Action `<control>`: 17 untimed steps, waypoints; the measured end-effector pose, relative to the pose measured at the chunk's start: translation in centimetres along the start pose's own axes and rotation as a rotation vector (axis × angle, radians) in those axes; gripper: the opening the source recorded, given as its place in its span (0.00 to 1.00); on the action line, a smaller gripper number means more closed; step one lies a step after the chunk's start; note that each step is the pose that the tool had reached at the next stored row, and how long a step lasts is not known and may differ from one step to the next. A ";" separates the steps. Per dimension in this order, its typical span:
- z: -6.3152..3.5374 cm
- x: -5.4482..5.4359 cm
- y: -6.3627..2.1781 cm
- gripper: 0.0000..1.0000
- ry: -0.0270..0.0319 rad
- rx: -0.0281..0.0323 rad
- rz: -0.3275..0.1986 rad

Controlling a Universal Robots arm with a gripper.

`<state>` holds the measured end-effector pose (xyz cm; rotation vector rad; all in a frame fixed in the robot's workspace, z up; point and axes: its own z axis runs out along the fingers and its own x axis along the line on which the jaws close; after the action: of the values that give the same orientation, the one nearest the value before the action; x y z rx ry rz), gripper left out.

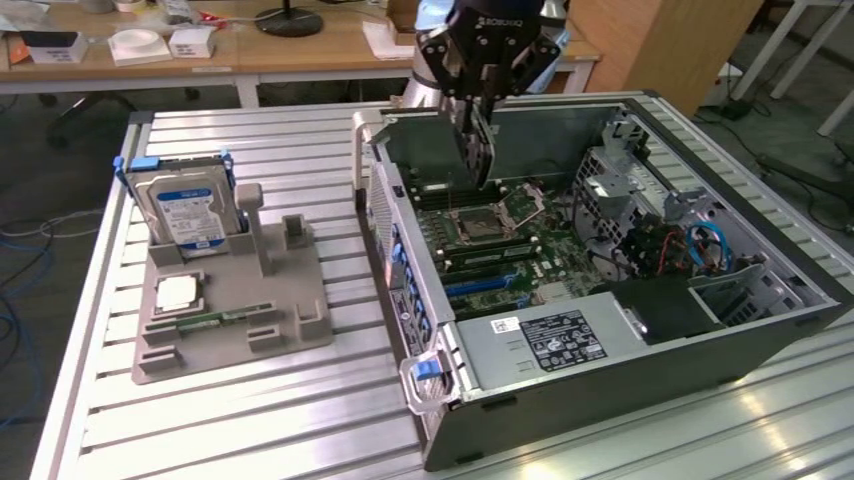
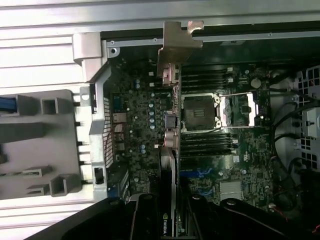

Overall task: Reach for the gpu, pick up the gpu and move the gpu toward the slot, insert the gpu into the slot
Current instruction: 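Pick up the gpu and move the gpu toward the slot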

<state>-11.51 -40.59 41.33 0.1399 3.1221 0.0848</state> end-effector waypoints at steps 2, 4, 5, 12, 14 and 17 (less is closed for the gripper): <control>0.04 -0.7 0.06 0.26 0.0000 0.0000 0.000; 0.08 -1.3 0.12 0.26 0.0000 0.0001 0.000; 0.12 -1.7 0.15 0.26 -0.0001 -0.0001 0.000; 0.24 -4.1 0.35 0.26 0.0002 -0.0001 -0.005; 0.26 -4.6 0.40 0.26 0.0005 -0.0001 -0.011; 0.28 -5.2 0.45 0.26 0.0012 -0.0002 -0.022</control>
<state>-6.32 -40.59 41.15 0.1054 3.1240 0.0850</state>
